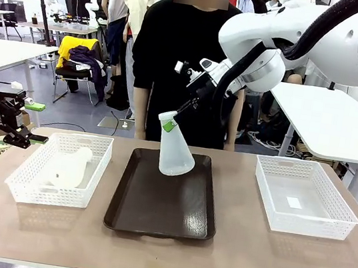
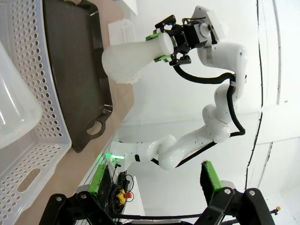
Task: Prepare the laboratory tools.
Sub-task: Place the picked Big flask upright in the Handle tray as instructed by the person.
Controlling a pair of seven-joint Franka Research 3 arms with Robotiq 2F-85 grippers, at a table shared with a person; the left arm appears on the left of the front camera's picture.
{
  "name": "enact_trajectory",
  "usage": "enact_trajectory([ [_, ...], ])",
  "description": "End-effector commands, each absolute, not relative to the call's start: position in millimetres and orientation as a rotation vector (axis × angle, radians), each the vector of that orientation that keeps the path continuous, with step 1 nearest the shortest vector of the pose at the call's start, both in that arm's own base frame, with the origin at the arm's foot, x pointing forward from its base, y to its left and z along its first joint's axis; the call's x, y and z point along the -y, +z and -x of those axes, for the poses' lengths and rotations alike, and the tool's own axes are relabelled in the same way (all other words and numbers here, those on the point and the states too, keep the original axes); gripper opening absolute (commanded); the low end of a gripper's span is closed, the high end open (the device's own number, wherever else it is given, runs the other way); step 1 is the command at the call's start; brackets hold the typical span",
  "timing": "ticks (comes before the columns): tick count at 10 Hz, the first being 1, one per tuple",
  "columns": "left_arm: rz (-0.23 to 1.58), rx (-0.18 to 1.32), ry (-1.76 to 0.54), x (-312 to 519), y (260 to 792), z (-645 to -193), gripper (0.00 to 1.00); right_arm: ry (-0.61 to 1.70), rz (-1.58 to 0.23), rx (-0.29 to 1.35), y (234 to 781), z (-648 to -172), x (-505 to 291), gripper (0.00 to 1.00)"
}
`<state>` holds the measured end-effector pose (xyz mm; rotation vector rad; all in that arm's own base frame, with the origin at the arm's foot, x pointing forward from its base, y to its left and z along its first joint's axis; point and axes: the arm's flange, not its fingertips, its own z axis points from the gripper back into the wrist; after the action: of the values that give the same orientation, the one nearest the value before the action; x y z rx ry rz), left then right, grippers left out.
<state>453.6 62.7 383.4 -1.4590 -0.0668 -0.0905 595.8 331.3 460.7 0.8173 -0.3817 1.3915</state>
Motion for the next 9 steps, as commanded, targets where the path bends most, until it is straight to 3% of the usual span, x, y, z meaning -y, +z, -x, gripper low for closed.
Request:
enact_trajectory([
  [1, 1.462, 0.070, -0.092, -64.1, 385.3, -453.0, 1.00, 1.403, -0.826, 0.387, 463.6, -593.5, -331.5, 0.00],
  [5, 1.462, 0.070, -0.092, -64.1, 385.3, -453.0, 1.00, 1.472, -0.822, 0.418, 451.3, -597.2, -335.2, 0.00],
  [9, 1.462, 0.070, -0.092, -64.1, 385.3, -453.0, 1.00, 1.556, -0.831, 0.655, 434.5, -601.9, -329.9, 0.00],
])
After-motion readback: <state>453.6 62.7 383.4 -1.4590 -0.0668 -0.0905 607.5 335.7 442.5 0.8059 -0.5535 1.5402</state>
